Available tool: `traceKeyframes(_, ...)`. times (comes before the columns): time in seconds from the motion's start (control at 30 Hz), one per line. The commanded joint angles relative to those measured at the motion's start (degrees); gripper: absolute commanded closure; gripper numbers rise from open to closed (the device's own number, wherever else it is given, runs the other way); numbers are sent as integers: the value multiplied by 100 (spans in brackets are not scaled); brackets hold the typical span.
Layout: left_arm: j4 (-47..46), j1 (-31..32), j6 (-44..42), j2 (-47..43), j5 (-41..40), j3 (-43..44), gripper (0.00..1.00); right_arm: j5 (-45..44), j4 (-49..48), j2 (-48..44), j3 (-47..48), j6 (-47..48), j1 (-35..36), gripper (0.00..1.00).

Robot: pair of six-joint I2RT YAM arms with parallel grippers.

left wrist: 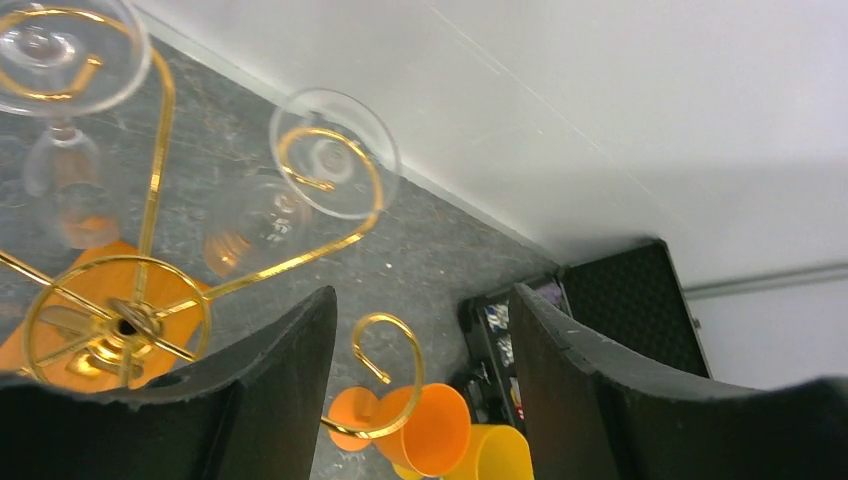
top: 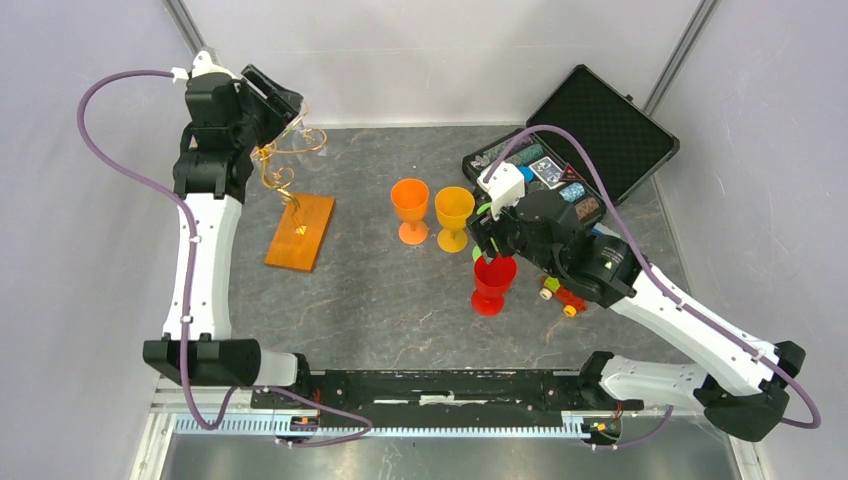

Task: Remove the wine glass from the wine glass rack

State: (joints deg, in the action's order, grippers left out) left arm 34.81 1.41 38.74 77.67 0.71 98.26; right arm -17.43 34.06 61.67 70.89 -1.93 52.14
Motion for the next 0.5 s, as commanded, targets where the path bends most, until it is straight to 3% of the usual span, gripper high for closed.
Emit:
traceKeyframes(0.0,-44,-218,102,225,-284,262,33,-217,-354,-127,-125,-46,25,26)
traceKeyframes(0.17,-143,-681,108,444,-314,273,31,-278,-396,-155,-197,-26,24,26)
traceKeyframes(0.3,-236,-1025,108,815,587,471,31,-321,-463,-194,-279,-8,24,26)
traceKeyframes(0.47,-44,-1203,169,1403,1315,972,46,-264,-488,-182,-301,35,25,26)
